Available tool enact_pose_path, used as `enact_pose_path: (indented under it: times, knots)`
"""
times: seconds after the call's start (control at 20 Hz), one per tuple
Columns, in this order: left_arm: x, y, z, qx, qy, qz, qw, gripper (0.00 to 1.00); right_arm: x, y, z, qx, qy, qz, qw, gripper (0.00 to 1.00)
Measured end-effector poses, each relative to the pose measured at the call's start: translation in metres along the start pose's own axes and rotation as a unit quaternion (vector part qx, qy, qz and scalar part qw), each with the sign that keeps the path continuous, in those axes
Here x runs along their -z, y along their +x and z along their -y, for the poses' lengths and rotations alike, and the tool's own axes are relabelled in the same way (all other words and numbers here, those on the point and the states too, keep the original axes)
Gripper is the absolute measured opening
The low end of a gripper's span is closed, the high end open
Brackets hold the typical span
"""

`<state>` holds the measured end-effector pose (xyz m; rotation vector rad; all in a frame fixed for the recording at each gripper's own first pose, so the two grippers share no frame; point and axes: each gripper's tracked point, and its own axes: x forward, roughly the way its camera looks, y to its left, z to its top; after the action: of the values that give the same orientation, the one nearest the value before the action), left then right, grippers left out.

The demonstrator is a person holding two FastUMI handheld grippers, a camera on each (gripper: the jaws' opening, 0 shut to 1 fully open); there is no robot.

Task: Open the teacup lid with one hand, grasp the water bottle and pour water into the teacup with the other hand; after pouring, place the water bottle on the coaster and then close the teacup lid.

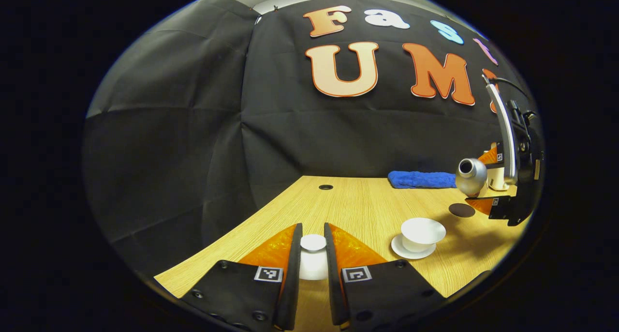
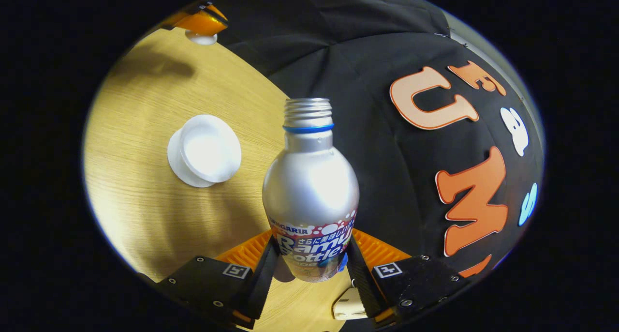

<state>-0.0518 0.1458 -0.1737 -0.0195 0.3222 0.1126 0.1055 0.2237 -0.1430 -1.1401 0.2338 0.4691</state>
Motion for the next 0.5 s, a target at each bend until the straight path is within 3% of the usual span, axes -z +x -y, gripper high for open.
enact_pose_path:
  times: [0.5]
  knots:
    - [0.005,0.0,-0.012,-0.007,-0.003,0.0,1.0,0.3,-0.012,0.01,-0.013,0.018,-0.105,0.005,0.994,0.78]
